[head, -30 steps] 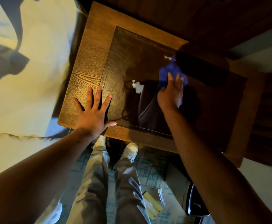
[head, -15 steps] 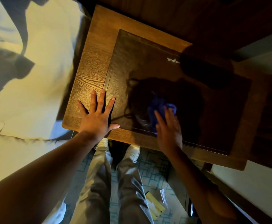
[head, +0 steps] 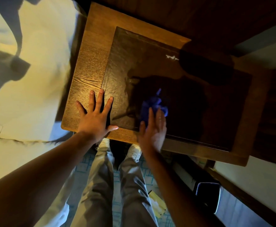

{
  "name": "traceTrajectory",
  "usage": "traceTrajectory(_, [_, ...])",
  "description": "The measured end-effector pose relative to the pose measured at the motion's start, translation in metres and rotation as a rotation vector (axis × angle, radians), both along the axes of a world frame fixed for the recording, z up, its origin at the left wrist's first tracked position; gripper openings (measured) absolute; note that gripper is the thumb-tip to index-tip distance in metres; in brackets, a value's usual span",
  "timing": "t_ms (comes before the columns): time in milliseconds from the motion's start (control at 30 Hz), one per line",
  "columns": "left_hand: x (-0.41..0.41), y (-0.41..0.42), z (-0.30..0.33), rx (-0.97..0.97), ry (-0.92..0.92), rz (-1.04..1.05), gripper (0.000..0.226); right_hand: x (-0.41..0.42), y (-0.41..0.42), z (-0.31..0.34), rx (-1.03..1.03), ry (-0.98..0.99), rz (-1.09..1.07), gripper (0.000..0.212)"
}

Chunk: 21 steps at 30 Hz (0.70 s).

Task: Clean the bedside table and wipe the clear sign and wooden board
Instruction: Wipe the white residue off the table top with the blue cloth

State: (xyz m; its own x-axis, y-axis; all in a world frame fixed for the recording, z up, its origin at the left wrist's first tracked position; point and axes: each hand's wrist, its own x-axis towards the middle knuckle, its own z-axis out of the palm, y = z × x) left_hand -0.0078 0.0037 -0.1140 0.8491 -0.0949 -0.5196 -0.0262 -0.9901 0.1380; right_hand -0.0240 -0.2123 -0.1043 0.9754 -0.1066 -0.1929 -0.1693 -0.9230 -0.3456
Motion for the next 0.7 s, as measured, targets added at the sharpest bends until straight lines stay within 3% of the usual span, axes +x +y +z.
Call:
traceTrajectory(100, [0.001,0.001,0.0,-0.013,0.016,0.001,0.112,-0.001,0.025,-0.011,-0.063,0.009,0.037,0.054])
traceTrajectory(233, [0.001,0.0,-0.001,0.015,0.02,0.004,0.113,-0.017,-0.019,-0.022,-0.14,-0.048,0.124,0.052])
traceTrajectory(467, [0.001,-0.002,0.0,0.033,0.02,0.0,0.114,-0.023,-0.131,-0.017,-0.18,0.006,-0.247,0.053])
traceTrajectory(600, [0.001,0.001,0.001,0.035,0.025,-0.007,0.113,-0.017,-0.081,-0.023,-0.071,-0.008,-0.404,0.051])
traceTrajectory(700, [0.001,0.001,0.0,0.034,0.039,0.001,0.113,-0.019,-0.008,-0.023,-0.035,-0.043,-0.201,0.054])
